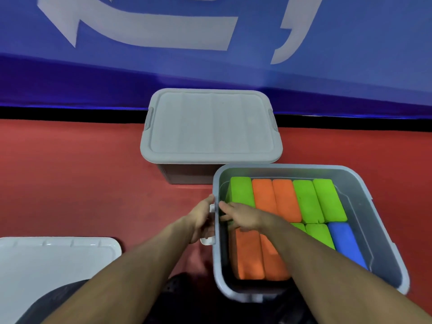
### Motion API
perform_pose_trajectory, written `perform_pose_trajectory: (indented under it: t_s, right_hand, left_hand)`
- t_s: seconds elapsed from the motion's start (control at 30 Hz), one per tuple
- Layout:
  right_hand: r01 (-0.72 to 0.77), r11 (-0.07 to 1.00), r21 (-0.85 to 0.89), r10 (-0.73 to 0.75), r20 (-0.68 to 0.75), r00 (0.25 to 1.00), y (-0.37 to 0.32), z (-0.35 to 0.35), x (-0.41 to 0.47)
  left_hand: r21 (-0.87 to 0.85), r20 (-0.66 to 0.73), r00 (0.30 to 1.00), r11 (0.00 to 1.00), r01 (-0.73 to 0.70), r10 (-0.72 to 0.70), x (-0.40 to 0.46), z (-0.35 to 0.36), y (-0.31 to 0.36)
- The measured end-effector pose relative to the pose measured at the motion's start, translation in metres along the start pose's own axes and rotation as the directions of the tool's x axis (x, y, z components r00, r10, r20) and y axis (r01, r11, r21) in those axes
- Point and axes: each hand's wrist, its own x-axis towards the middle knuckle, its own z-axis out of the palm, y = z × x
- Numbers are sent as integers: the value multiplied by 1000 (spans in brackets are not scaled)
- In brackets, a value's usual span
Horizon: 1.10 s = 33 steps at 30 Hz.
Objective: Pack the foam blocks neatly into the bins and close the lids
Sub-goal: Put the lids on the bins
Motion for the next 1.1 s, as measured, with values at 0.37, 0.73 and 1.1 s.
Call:
perform_pose_trajectory:
  t_s: [0.37, 0.73, 1.1]
  right_hand:
    - [161, 818, -552, -256, -100, 962, -62, 3, 9]
    - [237, 450, -861, -591, -89, 802, -123, 57, 5]
    - [252, 319, -914, -541, 42, 840, -131, 90, 9]
  left_hand:
    - [-148, -344, 938, 989, -1, -51, -29, -126, 5]
    - [394, -349, 918, 918, -37, 187, -75, -271, 18]
    - [528, -606, 768, 826, 196, 205, -48, -356, -188]
